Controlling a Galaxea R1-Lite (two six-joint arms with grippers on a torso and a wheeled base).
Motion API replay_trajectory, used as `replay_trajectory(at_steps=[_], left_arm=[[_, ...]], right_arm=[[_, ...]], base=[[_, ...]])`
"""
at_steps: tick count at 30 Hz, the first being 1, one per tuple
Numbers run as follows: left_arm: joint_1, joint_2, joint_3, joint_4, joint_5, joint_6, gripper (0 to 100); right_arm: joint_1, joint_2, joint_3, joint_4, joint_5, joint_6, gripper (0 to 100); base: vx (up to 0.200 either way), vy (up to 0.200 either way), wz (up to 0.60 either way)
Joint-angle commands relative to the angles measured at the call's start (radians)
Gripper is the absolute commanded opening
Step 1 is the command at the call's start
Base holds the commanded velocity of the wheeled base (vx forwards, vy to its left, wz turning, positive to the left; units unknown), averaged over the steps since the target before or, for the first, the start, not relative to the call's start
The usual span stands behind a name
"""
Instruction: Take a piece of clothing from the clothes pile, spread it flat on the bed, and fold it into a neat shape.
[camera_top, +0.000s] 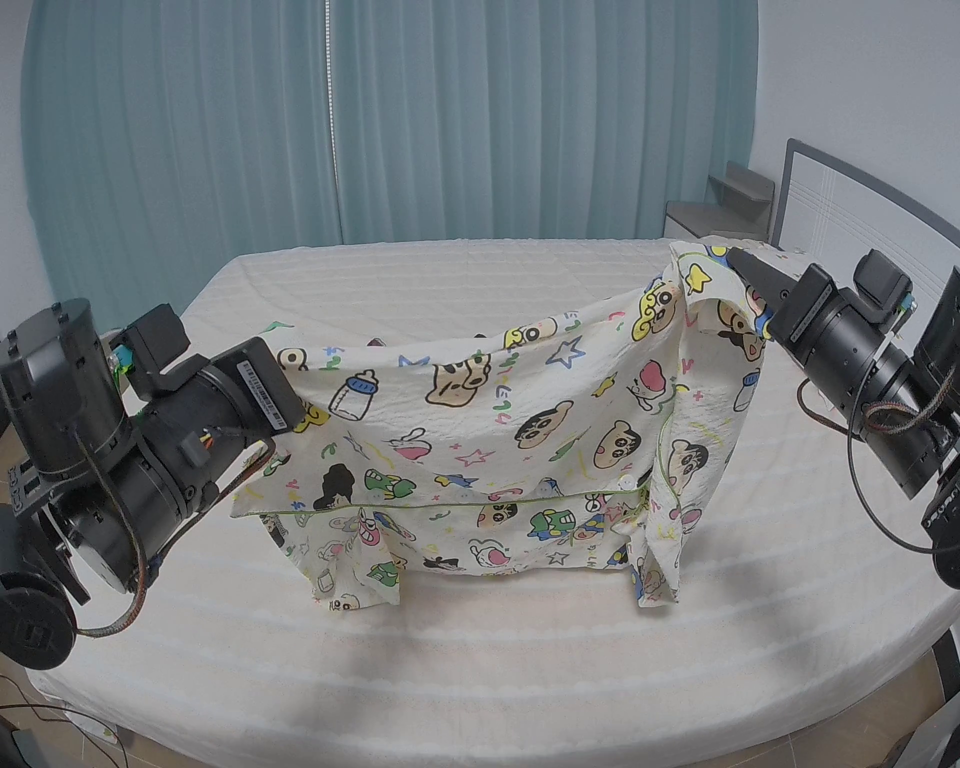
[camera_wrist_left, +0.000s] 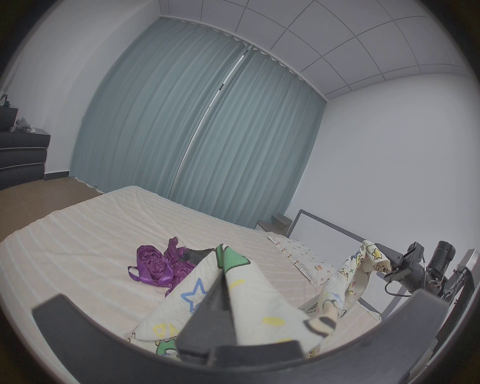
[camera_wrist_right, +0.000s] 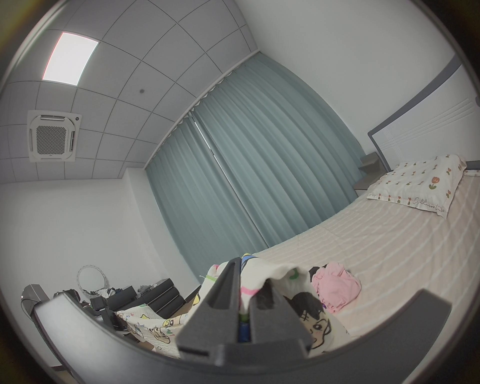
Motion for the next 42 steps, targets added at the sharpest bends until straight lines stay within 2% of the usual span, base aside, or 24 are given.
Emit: replay_trajectory(at_steps=[1,8,10,15,34,42], left_arm=[[-0.007,-0.007,0.016,-0.002,0.002,-0.002,0],[-0.016,-0.010,0.034,-0.005,0.002,-0.027,0],[-0.043,-0.010,0.034,-0.008,0.002,-0.076,0],[-0.056,0.001,0.034,-0.008,-0.001,-0.082,0],[-0.066,0.049,-0.034,-0.009,-0.007,-0.073,0],[-0.082,0.095,-0.096,-0.009,-0.004,-0.071,0]], right_arm=[[0.008,-0.010,0.013,-0.003,-0.003,0.001,0],[0.024,-0.071,0.048,-0.003,-0.001,-0.001,0],[0.024,-0.085,0.051,-0.003,0.000,-0.001,0],[0.022,-0.085,0.068,-0.003,0.003,-0.001,0],[0.004,-0.087,0.057,-0.005,0.005,-0.001,0],[-0.097,-0.101,0.018,-0.003,0.037,0.001,0]], base=[[-0.200,0.000,0.00],[-0.057,0.000,0.00],[0.000,0.000,0.00],[0.000,0.000,0.00],[0.000,-0.200,0.00],[0.000,-0.200,0.00]])
